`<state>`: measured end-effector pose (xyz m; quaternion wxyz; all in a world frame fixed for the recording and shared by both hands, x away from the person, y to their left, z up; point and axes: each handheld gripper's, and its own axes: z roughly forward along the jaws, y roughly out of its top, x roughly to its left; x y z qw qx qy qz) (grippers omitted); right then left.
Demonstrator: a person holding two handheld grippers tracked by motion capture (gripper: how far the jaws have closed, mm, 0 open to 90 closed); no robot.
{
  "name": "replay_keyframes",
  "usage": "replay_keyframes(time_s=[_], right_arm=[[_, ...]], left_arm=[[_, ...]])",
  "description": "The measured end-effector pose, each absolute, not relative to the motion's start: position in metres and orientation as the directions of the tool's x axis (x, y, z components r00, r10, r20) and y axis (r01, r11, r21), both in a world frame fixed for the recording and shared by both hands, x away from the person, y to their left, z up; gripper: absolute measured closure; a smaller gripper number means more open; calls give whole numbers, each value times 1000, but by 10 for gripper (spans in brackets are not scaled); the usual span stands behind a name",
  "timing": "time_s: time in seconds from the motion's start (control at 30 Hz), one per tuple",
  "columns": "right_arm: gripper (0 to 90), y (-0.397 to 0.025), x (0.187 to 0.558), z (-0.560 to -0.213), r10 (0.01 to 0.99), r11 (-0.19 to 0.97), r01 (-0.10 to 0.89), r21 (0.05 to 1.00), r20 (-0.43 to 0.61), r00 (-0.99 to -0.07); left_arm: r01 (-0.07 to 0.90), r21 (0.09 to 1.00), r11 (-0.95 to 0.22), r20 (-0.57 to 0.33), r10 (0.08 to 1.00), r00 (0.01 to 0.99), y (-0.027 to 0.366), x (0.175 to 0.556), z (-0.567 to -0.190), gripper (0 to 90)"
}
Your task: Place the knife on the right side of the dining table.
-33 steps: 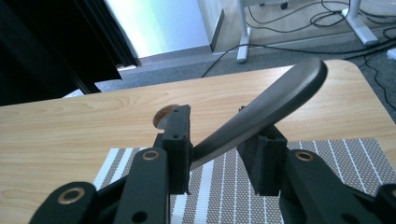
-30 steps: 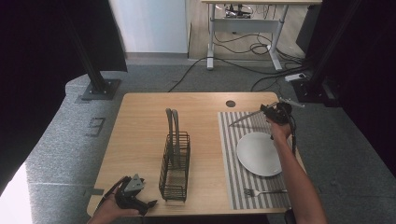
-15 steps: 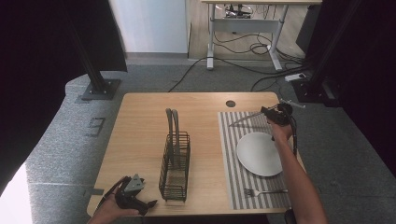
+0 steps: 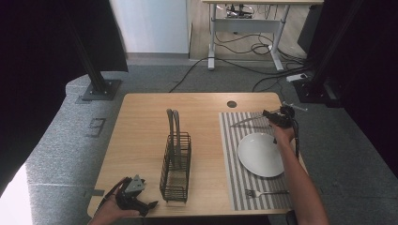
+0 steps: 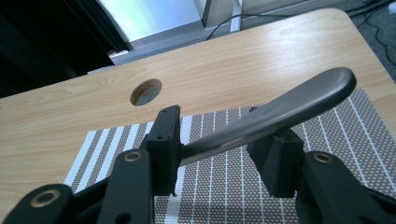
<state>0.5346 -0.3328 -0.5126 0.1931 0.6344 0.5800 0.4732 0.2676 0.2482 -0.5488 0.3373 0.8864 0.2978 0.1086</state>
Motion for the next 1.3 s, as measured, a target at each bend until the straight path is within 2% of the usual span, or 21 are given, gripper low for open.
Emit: replay_keyframes(time_s=[0.83,1.07,1.3], right_arm=[[483,-338,538,-526,905,-302,608,734,422,-59],[483,-336,537,-524,910,-281,601,748,406,-79],[461,-338,538,-527,909,-290,618,731,412,-61]], left_arm=[[455,663,-595,-8,601,799,248,268,-549,0],[455,663,-595,-8,601,799,248,268,-549,0],[455,663,-595,-8,601,799,248,268,-549,0]])
